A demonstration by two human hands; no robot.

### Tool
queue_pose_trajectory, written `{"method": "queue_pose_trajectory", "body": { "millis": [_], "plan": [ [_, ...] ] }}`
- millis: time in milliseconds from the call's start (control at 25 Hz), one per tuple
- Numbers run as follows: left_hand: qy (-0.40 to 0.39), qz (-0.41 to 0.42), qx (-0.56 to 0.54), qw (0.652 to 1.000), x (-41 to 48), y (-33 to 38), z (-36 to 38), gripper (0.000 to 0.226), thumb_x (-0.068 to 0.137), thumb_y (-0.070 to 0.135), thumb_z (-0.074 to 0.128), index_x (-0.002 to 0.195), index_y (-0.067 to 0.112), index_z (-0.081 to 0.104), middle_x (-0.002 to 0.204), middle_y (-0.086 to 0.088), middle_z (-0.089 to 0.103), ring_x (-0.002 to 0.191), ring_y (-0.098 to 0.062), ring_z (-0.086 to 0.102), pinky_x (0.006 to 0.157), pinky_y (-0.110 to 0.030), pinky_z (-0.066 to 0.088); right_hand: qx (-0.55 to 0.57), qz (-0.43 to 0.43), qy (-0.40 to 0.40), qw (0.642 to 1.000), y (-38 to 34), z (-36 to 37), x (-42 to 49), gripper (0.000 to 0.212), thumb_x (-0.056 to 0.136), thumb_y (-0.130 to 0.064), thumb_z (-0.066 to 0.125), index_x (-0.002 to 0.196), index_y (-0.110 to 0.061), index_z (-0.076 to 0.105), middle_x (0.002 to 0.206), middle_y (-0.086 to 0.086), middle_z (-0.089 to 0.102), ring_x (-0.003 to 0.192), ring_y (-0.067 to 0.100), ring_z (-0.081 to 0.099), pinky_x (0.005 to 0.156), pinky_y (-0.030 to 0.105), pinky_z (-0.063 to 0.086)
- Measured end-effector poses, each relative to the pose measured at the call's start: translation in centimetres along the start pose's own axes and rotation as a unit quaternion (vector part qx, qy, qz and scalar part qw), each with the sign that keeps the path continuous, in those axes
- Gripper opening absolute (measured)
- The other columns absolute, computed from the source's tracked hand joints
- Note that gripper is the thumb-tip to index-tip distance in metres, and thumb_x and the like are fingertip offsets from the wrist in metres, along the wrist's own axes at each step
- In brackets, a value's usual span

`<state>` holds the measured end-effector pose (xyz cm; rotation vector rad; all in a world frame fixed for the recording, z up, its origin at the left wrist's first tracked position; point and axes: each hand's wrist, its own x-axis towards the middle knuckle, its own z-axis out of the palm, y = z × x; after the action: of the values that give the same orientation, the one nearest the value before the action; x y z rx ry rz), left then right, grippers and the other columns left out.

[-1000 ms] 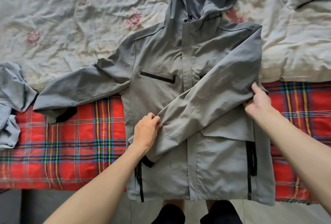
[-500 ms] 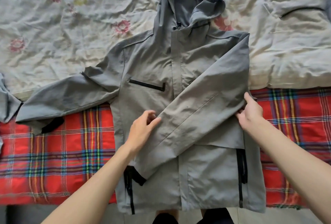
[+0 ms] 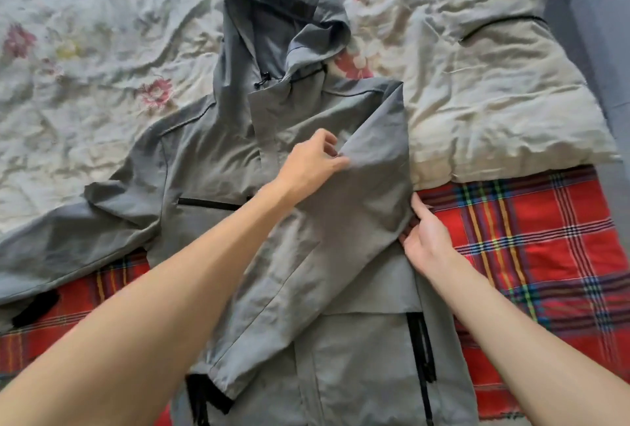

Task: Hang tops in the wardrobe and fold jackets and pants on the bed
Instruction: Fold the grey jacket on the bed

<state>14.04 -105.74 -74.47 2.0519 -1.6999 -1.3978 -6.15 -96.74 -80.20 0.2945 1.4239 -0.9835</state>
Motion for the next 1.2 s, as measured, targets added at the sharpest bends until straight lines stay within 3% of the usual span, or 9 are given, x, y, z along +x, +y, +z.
{"method": "queue_pose_trajectory", "body": {
  "millis": [120, 200, 520, 720, 800, 880, 1040, 1120, 1200],
  "plan": [
    [-0.011, 0.032, 0.038, 0.999, 6.9, 7.4, 1.6, 0.041, 0.083, 0.059, 0.068, 0.086, 0.020, 0.056, 0.080, 0.007, 0.061, 0.078, -0.024, 0.061, 0.064, -0.033, 0.046, -0.012, 0.016, -0.008, 1.000, -0.3, -0.2, -0.3, 0.029, 0.093, -0.028, 0.066, 0.118, -0.013, 0.065, 0.112, 0.007, 0.072, 0.101, 0.021, 0.068, 0.080, 0.034, 0.056],
    [-0.009, 0.021, 0.094, 0.995, 11.5, 10.9, 2.6, 0.048, 0.080, 0.064, 0.066, 0.093, 0.019, 0.063, 0.090, 0.002, 0.066, 0.083, -0.022, 0.063, 0.073, -0.032, 0.051, -0.011, 0.019, -0.009, 1.000, -0.4, -0.4, 0.2, 0.027, 0.093, -0.028, 0.067, 0.115, -0.013, 0.065, 0.109, 0.005, 0.073, 0.101, 0.021, 0.069, 0.081, 0.034, 0.056],
    [0.154, -0.012, 0.124, 0.980, 15.1, 9.8, 5.3, 0.022, 0.100, 0.028, 0.047, 0.115, 0.019, 0.060, 0.119, -0.012, 0.064, 0.113, -0.032, 0.057, 0.086, -0.034, 0.039, 0.051, 0.063, -0.067, 0.994, -0.8, -1.9, 0.9, 0.032, 0.096, -0.032, 0.059, 0.122, -0.014, 0.065, 0.117, 0.006, 0.072, 0.108, 0.021, 0.068, 0.090, 0.034, 0.055],
    [0.261, 0.188, 0.225, 0.920, 4.6, 5.3, 8.1, 0.053, 0.101, 0.041, 0.046, 0.144, 0.010, 0.042, 0.153, -0.012, 0.037, 0.142, -0.028, 0.034, 0.117, -0.041, 0.026, -0.179, -0.096, 0.054, 0.978, -0.8, -2.7, -1.7, 0.017, 0.096, -0.020, 0.062, 0.112, -0.017, 0.060, 0.105, 0.003, 0.070, 0.098, 0.020, 0.068, 0.086, 0.037, 0.057],
    [0.248, 0.151, 0.291, 0.911, -0.5, 0.2, 9.9, 0.064, 0.101, 0.046, 0.043, 0.152, 0.009, 0.032, 0.162, -0.015, 0.020, 0.151, -0.029, 0.017, 0.122, -0.046, 0.015, -0.352, -0.331, 0.089, 0.871, -1.7, -2.5, -3.0, 0.016, 0.093, -0.016, 0.063, 0.105, -0.017, 0.052, 0.105, 0.003, 0.059, 0.097, 0.020, 0.060, 0.086, 0.042, 0.052],
    [0.223, 0.095, 0.332, 0.912, -3.4, -4.2, 11.5, 0.072, 0.100, 0.052, 0.036, 0.156, 0.009, 0.022, 0.164, -0.016, 0.012, 0.153, -0.029, 0.008, 0.123, -0.047, 0.010, -0.485, -0.558, -0.003, 0.673, -2.9, -0.1, -1.3, 0.027, 0.092, -0.019, 0.061, 0.118, -0.012, 0.054, 0.125, 0.007, 0.053, 0.118, 0.022, 0.052, 0.103, 0.041, 0.043],
    [0.191, 0.061, 0.380, 0.903, -2.7, -7.5, 13.3, 0.077, 0.099, 0.056, 0.030, 0.157, 0.008, 0.014, 0.164, -0.019, 0.009, 0.153, -0.031, 0.005, 0.124, -0.047, 0.006, -0.727, -0.615, -0.128, 0.275, -5.0, 6.8, 6.8, 0.067, 0.095, -0.051, 0.043, 0.150, -0.013, 0.040, 0.158, 0.009, 0.033, 0.148, 0.025, 0.027, 0.121, 0.044, 0.013],
    [0.188, 0.062, 0.383, 0.902, -2.6, -8.0, 13.6, 0.077, 0.099, 0.057, 0.031, 0.158, 0.011, 0.015, 0.164, -0.019, 0.008, 0.153, -0.031, 0.004, 0.124, -0.047, 0.007, -0.788, -0.568, -0.094, 0.220, -6.6, 7.7, 9.7, 0.075, 0.095, -0.061, 0.031, 0.154, -0.014, 0.032, 0.161, 0.007, 0.028, 0.150, 0.023, 0.021, 0.121, 0.043, 0.003],
    [0.188, 0.062, 0.380, 0.904, -4.0, -8.6, 13.3, 0.075, 0.099, 0.057, 0.031, 0.158, 0.014, 0.015, 0.164, -0.018, 0.007, 0.153, -0.030, 0.004, 0.123, -0.046, 0.007, -0.799, -0.551, -0.060, 0.233, -7.5, 8.1, 9.8, 0.075, 0.096, -0.059, 0.024, 0.155, -0.013, 0.027, 0.163, 0.005, 0.023, 0.152, 0.022, 0.015, 0.121, 0.042, -0.003]
  ]
}}
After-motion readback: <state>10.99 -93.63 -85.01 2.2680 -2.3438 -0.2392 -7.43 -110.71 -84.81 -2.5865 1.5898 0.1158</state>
